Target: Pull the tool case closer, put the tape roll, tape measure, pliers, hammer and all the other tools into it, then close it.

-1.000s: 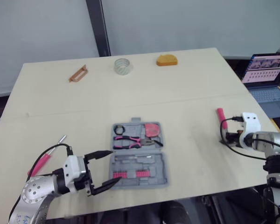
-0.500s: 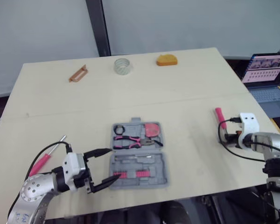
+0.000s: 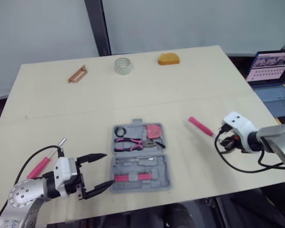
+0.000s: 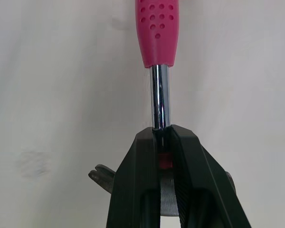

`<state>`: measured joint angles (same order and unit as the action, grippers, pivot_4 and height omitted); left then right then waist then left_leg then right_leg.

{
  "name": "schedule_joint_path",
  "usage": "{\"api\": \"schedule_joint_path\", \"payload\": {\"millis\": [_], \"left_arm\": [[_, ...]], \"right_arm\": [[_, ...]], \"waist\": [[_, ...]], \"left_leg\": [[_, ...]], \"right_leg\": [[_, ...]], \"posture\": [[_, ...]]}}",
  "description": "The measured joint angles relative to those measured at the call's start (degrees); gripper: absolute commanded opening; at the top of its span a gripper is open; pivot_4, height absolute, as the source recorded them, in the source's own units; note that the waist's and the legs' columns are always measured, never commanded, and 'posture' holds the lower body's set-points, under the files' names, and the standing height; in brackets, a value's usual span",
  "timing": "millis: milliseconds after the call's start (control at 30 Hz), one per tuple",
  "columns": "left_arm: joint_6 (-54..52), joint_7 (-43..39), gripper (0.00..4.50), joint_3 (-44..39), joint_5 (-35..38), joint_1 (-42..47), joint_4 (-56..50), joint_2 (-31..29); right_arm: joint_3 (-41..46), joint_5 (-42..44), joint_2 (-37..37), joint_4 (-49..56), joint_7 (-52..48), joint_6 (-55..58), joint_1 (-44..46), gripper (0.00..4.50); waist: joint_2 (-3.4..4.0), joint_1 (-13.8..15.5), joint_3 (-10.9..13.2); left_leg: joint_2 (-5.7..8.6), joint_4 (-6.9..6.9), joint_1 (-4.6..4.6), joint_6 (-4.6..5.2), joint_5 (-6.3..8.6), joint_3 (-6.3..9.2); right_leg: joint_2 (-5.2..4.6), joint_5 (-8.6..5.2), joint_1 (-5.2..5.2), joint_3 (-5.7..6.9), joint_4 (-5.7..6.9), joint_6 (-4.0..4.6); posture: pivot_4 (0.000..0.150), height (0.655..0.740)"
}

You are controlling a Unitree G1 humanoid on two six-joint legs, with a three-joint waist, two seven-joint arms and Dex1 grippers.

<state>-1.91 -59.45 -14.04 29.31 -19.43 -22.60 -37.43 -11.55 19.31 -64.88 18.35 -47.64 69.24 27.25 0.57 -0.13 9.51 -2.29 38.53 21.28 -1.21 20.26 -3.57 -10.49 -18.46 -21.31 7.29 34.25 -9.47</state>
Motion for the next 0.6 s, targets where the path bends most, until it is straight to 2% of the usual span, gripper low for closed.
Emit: {"api": "schedule_joint_path", "payload": {"millis": [200,367,600], "left_arm": [[1.0,-1.7,4.50,-3.0,0.0,-2.2,1.6,-0.3],[1.9,-2.7,4.50,-4.0,0.0,-4.4,2.8,-0.2],[2.3,-3.2,4.50,-5.2,0.0,-5.2,3.2,-0.4]], "right_arm": [[-6.7,2.6,-1.8,10.0,-6.1,1.2,7.3,0.02],[-13.8,4.9,1.4,17.7,-8.9,2.9,13.0,0.02],[-27.2,0.6,7.8,16.9,-9.6,0.9,21.2,0.02]], "waist": [[-0.09,0.0,0.1],[-0.18,-0.1,0.1],[-0.25,-0.2,0.1]], "left_leg": [[0.00,0.05,0.05,0.00,0.00,0.00],[-0.01,0.11,0.06,0.00,0.01,0.00],[-0.01,0.23,0.11,0.00,0.02,0.00]], "right_leg": [[0.00,0.00,-0.06,-0.01,0.04,0.00],[0.00,0.00,-0.09,-0.03,0.12,0.00],[0.00,0.00,-0.16,-0.04,0.21,0.00]], "posture": [[0.150,0.7400],[0.150,0.7400],[0.150,0.7400]]}}
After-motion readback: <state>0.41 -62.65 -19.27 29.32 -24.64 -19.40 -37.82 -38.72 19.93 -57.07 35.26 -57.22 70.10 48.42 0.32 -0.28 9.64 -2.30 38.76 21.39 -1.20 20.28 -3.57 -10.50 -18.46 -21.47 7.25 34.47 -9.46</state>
